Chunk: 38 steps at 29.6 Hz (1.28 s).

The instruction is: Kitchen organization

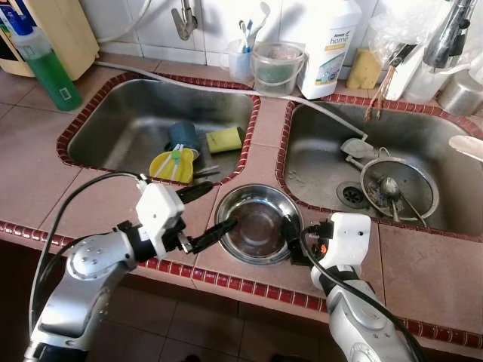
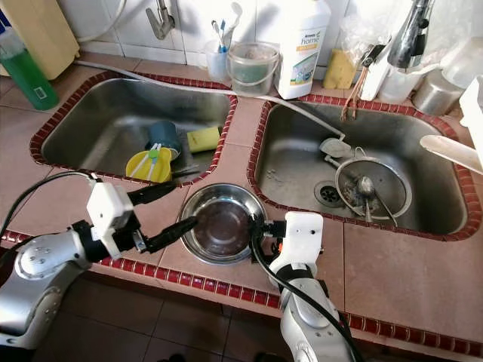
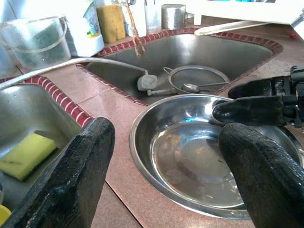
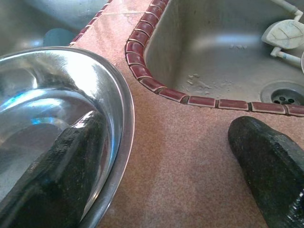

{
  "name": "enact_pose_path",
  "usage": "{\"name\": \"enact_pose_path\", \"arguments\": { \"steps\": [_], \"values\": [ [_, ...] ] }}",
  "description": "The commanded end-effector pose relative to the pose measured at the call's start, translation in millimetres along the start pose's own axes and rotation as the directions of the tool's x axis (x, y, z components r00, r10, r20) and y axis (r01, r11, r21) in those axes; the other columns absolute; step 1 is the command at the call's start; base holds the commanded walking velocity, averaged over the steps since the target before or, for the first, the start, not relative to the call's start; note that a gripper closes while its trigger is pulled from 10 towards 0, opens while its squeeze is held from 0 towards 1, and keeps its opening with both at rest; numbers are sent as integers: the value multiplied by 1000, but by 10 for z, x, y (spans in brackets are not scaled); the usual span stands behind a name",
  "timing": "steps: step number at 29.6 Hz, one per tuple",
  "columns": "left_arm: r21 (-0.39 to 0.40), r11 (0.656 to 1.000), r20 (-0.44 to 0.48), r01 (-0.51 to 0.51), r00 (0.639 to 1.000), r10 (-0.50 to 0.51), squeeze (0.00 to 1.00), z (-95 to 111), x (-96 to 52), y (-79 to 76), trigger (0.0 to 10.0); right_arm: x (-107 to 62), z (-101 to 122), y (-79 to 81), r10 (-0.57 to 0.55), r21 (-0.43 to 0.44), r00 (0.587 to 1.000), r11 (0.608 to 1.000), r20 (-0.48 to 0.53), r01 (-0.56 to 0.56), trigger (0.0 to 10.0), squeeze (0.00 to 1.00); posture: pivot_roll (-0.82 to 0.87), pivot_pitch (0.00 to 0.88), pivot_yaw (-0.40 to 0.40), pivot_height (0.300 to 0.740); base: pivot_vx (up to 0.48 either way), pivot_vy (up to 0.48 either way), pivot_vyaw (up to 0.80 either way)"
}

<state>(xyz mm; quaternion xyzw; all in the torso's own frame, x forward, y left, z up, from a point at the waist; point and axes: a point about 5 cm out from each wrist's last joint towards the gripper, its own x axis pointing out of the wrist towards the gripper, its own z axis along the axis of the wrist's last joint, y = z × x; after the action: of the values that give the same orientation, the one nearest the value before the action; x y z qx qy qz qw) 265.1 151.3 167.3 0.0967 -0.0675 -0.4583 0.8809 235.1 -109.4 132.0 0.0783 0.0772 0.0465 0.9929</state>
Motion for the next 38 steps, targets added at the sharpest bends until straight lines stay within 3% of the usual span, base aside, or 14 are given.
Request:
{"name": "enact_pose_path", "arguments": {
  "steps": [1,15,29,38],
  "values": [
    [1,1000,4,13,1000,-13,0,30,-47,-3,10000,-25,-15,44,-18,55,1000,998,-8,19,10000,0,-158,183,50,740,0,0,0],
    [-12,990,28,140,990,-140,0,112,-65,-309,10000,53,162,33,-37,96,996,995,86,29,10000,0,-166,178,67,740,0,0,0],
    [-20,990,48,136,990,-135,0,180,-9,-326,10000,216,286,-42,-27,107,991,994,128,14,10000,0,-159,191,74,740,0,0,0],
    [-24,990,54,136,989,-135,0,203,2,-354,10000,324,342,-141,58,20,993,998,107,-61,10000,0,-154,198,70,740,0,0,0]
  ]
}}
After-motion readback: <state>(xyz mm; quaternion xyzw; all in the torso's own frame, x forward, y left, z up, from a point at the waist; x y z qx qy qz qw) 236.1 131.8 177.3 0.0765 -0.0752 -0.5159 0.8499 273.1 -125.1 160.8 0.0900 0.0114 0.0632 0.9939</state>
